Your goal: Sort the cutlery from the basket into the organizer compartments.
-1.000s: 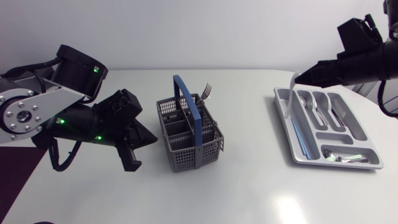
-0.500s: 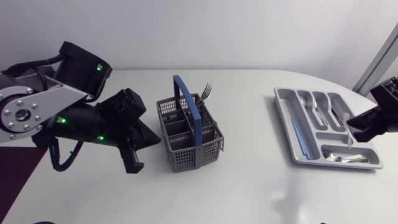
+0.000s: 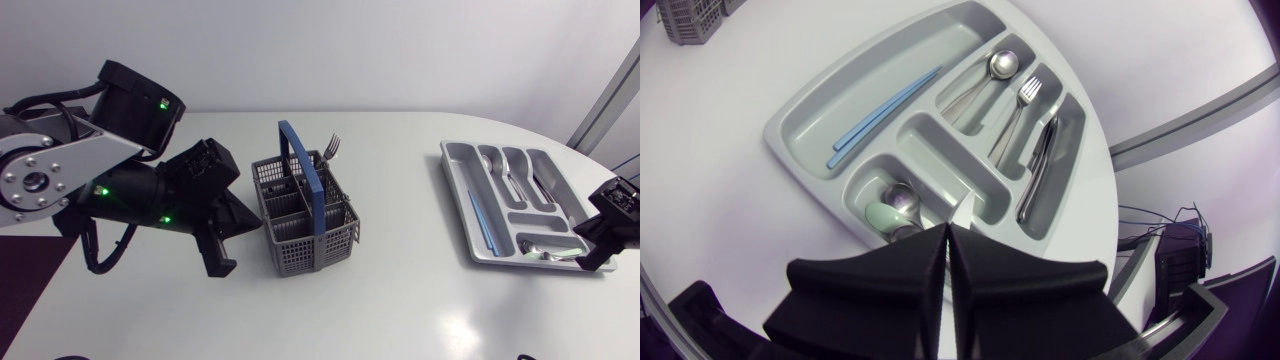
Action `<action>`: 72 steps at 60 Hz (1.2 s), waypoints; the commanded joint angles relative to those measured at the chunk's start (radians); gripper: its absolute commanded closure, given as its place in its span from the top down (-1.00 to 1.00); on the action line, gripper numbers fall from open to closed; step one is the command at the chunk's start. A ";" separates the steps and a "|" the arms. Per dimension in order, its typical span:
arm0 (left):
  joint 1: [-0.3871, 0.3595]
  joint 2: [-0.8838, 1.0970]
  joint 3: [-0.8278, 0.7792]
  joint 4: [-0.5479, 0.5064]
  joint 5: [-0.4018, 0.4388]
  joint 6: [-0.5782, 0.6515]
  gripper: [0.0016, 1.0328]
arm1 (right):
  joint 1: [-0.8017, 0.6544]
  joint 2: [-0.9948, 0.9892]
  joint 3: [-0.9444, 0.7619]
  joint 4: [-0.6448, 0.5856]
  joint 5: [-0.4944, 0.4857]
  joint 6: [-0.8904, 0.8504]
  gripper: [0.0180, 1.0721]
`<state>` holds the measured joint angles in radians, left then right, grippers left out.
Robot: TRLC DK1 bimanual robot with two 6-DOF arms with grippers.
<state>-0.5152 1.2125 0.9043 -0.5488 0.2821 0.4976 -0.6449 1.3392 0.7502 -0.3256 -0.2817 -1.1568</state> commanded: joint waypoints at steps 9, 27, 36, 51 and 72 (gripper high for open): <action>-0.014 0.019 0.027 -0.008 -0.003 -0.014 -0.94 | -0.009 0.064 -0.069 0.089 0.047 -0.075 -0.89; -0.011 0.007 0.021 -0.011 -0.003 -0.013 -0.94 | -0.007 0.072 -0.117 0.102 0.068 -0.107 -0.65; -0.009 0.007 0.018 -0.011 -0.003 -0.013 -0.94 | -0.002 0.054 -0.123 0.102 0.072 -0.103 -0.06; 0.040 0.030 0.024 -0.008 -0.009 -0.022 -0.94 | 0.120 -0.152 -0.081 -0.063 0.055 0.035 0.17; 0.228 0.220 0.120 0.021 -0.008 -0.053 -0.94 | 0.694 -0.166 -0.002 -0.125 0.111 0.557 0.12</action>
<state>-0.3321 1.3804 0.9733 -0.5407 0.2790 0.4679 -0.0437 1.1404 0.7120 -0.4484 -0.1936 -0.7349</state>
